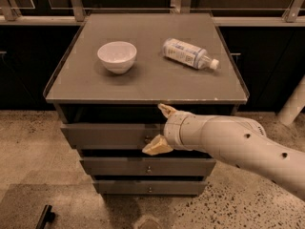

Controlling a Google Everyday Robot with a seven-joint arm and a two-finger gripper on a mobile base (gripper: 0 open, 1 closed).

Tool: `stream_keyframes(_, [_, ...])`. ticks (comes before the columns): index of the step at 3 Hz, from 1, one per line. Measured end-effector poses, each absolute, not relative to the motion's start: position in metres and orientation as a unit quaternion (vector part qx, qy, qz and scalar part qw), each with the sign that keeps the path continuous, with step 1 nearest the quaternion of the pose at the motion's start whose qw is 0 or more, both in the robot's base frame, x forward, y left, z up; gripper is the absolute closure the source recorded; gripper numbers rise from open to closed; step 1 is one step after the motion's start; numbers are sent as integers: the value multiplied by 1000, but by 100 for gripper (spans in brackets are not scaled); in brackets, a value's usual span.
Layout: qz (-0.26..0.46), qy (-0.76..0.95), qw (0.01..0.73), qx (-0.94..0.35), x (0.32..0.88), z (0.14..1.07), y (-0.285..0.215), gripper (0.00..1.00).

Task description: Close top drawer

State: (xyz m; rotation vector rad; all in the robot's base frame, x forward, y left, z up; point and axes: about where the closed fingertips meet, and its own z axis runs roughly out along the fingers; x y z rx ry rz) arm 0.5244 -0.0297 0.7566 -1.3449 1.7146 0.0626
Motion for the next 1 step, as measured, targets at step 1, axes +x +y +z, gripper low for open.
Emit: stream_keyframes(1, [25,697,462,-547,524,757,-30,0])
